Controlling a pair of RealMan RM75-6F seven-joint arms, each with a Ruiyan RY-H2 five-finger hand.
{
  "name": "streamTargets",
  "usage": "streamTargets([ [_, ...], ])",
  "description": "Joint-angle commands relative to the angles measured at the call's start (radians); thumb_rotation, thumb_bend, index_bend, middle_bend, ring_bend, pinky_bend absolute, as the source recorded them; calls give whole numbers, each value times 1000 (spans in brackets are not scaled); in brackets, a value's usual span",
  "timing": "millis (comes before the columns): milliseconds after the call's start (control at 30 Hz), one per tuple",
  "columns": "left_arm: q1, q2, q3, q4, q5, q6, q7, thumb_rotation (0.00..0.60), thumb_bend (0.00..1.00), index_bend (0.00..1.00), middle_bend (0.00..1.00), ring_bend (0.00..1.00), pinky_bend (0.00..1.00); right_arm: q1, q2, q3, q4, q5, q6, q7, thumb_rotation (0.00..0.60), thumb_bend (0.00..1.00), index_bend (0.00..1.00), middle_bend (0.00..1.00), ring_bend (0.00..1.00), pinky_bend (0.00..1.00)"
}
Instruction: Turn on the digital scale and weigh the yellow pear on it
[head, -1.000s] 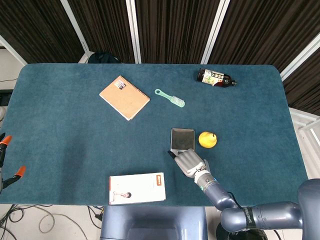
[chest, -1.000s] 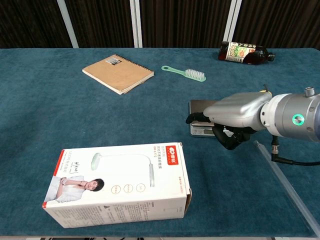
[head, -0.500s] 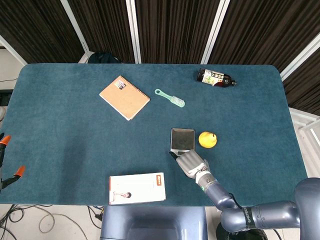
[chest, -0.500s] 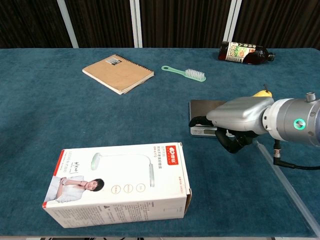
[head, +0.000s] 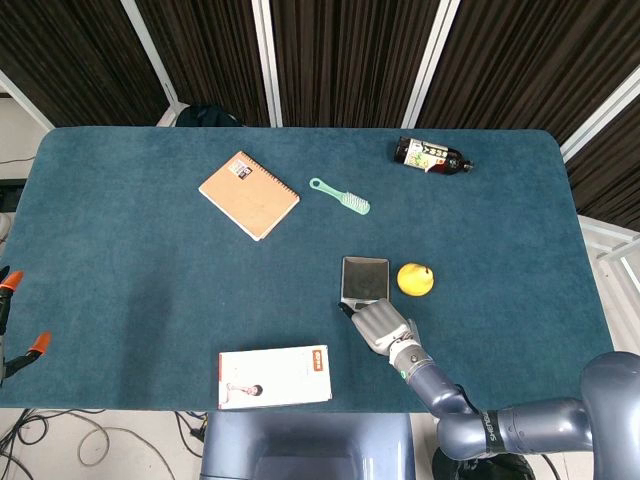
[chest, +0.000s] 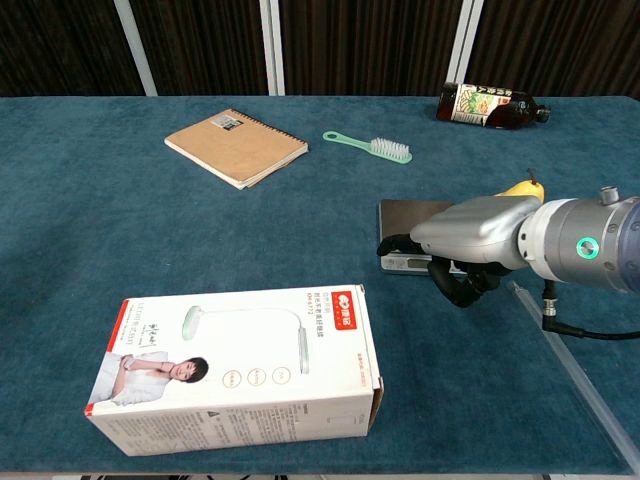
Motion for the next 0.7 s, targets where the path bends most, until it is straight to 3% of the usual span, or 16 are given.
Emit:
streamTargets([
  [33, 1, 0, 0, 0, 1, 2, 0, 600, 188, 102, 51, 0, 53, 3, -1, -6, 3, -1, 1, 1, 600, 1000, 0, 778, 903, 1000],
  [700, 0, -3, 0, 0, 1, 0, 7, 600, 188, 102, 51, 0, 53, 16, -10, -28, 25, 7, -2, 24, 600, 1000, 0, 778, 903, 1000],
])
